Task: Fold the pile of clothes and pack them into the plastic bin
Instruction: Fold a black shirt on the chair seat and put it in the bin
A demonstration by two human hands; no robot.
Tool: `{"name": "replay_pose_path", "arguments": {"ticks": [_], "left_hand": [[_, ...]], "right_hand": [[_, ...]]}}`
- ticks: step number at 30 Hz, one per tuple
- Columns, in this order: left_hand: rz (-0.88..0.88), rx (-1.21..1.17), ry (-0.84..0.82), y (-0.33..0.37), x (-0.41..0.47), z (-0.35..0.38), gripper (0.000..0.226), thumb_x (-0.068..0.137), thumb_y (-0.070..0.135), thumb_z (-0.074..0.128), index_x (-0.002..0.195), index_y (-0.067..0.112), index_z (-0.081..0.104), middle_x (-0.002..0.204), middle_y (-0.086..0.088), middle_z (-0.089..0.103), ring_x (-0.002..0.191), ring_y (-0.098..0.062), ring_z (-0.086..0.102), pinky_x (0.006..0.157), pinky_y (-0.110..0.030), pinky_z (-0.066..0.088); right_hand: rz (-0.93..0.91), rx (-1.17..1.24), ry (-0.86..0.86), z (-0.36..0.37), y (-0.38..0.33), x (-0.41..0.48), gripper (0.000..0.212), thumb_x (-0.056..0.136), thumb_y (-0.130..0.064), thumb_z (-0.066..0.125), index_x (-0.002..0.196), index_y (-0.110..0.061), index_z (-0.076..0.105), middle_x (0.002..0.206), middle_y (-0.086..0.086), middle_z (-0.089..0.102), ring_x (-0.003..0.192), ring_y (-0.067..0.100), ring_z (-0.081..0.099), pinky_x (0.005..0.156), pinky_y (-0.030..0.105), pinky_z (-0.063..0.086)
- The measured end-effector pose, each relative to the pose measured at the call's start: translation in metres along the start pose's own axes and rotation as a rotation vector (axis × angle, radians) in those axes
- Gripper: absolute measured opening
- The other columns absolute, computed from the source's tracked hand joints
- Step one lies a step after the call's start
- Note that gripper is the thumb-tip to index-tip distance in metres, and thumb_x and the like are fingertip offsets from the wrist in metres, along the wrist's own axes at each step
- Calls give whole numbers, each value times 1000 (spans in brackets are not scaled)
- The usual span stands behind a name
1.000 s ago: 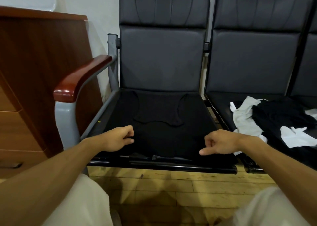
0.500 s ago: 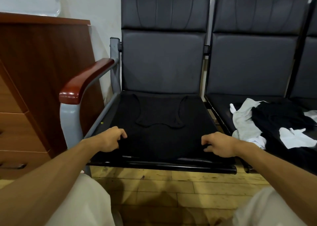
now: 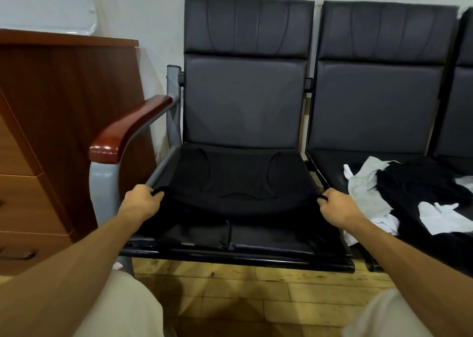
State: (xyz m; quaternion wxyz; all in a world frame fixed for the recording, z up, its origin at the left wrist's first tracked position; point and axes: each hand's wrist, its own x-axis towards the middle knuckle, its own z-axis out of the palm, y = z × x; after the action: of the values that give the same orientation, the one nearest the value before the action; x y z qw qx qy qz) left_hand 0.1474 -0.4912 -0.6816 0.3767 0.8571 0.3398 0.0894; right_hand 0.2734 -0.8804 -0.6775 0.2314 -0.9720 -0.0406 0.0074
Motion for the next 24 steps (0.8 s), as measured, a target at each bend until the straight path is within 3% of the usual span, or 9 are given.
{"name": "replay_pose_path", "arguments": {"ticks": [4,8,10,13,16,20,22,24], "left_hand": [[110,-241,-16,14,-11,3,34,96,32,57,116,6,64,105,-14,67,97,-28,64,90,-43,52],[111,-397,-164,31,-24,8,22,100,27,49,97,11,64,87,-4,66,80,-15,61,68,-25,45],[123,-435,-230,36,-29,8,19,101,26,48,97,15,62,89,0,65,80,-10,60,67,-21,40],[201,-425,-280,34,-32,5,22,101,27,46,101,16,64,102,-6,69,94,-18,64,86,-30,47],[287,-317,-225,29,-34,0,29,101,27,45,107,6,64,104,-17,68,100,-31,64,93,-43,48],[349,-149,-153,20,-32,-7,25,99,31,49,99,12,65,95,-11,68,86,-26,65,76,-36,51],[369,-56,-186,14,-30,-10,26,98,31,50,89,10,63,79,-13,63,65,-25,59,61,-36,47],[361,-64,-180,9,-29,-15,27,98,31,51,87,9,64,75,-18,61,60,-24,55,56,-35,43]], "right_hand": [[39,-10,11,-4,2,0,20,87,-4,48,103,-9,59,105,14,64,99,31,60,88,39,51],[34,134,67,-7,0,0,31,87,2,43,101,-12,67,108,12,65,100,30,61,88,38,52],[23,165,58,-6,1,1,29,91,-4,43,103,-15,67,107,10,66,100,28,61,90,40,52],[-14,189,34,-6,0,1,19,97,-19,50,107,-16,65,102,7,67,102,26,61,92,42,50],[-140,259,-40,-8,-4,-3,14,98,-18,53,102,-14,66,101,2,67,102,21,62,92,34,48],[-235,295,-249,-11,-4,-17,21,99,-10,50,94,-19,68,99,-1,69,99,12,62,91,27,48],[-263,231,-275,-12,-3,-21,23,99,-10,50,91,-23,68,98,-4,69,97,8,63,83,17,46],[-296,161,-255,-15,-2,-23,19,98,-13,54,90,-25,66,97,-8,67,97,6,61,79,12,42]]}}
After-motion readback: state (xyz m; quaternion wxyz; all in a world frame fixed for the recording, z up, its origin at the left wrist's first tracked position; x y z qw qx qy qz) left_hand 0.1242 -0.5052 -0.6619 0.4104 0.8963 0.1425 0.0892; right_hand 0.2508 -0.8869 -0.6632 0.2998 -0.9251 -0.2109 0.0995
